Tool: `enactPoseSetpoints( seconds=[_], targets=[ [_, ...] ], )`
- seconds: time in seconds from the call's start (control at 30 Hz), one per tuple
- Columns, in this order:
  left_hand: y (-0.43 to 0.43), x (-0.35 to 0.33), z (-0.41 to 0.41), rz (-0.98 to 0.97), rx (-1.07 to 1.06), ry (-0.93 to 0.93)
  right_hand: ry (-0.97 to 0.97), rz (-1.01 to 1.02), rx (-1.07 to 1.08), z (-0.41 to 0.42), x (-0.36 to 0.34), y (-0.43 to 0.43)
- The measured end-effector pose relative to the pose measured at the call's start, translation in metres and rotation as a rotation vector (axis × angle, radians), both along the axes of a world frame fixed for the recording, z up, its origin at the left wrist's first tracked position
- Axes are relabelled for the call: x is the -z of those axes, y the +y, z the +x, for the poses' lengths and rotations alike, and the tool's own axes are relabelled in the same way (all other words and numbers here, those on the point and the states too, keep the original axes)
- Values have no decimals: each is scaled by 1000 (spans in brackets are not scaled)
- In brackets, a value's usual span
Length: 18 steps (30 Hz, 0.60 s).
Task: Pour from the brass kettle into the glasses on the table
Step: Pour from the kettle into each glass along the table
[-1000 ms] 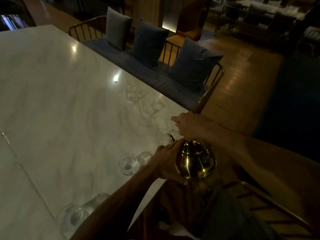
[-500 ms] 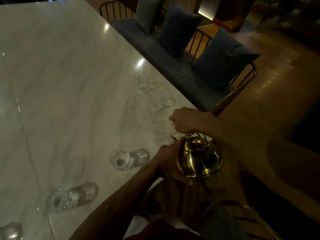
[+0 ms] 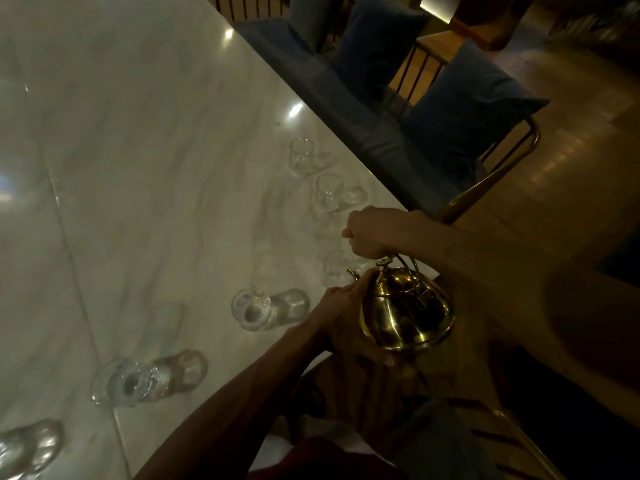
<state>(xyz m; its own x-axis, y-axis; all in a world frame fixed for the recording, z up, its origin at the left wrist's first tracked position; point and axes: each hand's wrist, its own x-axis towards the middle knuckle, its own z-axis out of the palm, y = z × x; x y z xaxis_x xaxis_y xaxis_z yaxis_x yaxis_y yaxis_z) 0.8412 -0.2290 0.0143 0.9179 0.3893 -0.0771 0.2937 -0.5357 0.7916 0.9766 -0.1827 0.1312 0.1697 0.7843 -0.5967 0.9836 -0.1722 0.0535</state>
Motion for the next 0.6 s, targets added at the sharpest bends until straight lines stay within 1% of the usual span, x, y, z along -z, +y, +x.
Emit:
enactPoseSetpoints(
  seconds=[0.3,0.6],
  targets=[
    [4,2,-5,12,25,16,-30,6,11,-5,-3,1],
    [0,-4,-6,-35,18,-36,-46,11,20,-6,-6,-1]
  ],
)
